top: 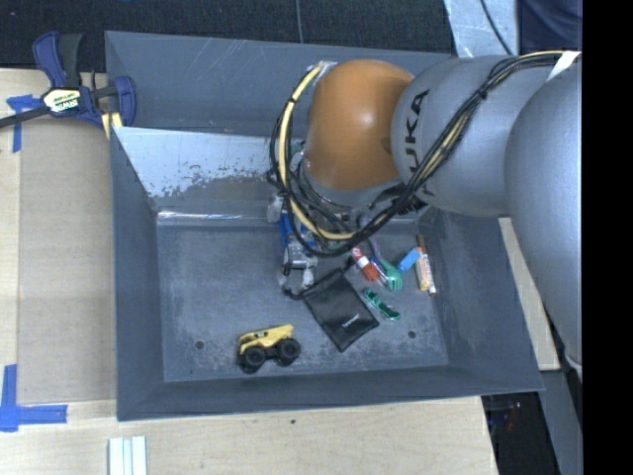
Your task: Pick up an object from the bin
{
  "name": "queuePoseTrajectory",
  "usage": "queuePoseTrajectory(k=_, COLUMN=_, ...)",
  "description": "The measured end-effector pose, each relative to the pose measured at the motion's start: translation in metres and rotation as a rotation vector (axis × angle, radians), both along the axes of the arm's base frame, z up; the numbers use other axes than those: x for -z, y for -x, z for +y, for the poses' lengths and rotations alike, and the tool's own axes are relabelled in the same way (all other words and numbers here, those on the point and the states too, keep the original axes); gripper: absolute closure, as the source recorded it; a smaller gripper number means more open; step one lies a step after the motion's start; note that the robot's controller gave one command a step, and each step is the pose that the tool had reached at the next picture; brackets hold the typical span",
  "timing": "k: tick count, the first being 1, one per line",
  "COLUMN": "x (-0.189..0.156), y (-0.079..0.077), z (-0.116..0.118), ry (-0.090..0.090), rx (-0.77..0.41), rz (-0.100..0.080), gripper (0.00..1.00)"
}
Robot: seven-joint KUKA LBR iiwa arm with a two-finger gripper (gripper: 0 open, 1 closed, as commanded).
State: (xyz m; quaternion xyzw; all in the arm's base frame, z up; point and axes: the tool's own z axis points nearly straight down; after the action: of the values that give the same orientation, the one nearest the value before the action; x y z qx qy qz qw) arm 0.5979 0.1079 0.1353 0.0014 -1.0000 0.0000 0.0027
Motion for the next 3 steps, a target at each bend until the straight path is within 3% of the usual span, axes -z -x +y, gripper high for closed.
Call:
queuePoseTrajectory(k=1, x=-0.005, y=-0.002, z=-0.001, ry=-0.001, rx=0.003, rz=-0.008, gripper=0.0)
queuePoseTrajectory(k=2, x=0.049, y=0.056, z=0.002, ry=-0.001, rx=-0.155, rz=-0.011, gripper=0.0)
queuePoseTrajectory(k=3, x=0.027, y=0.045, z=-0.086, ry=-0.001, rx=-0.143, rz=-0.011, gripper=0.0)
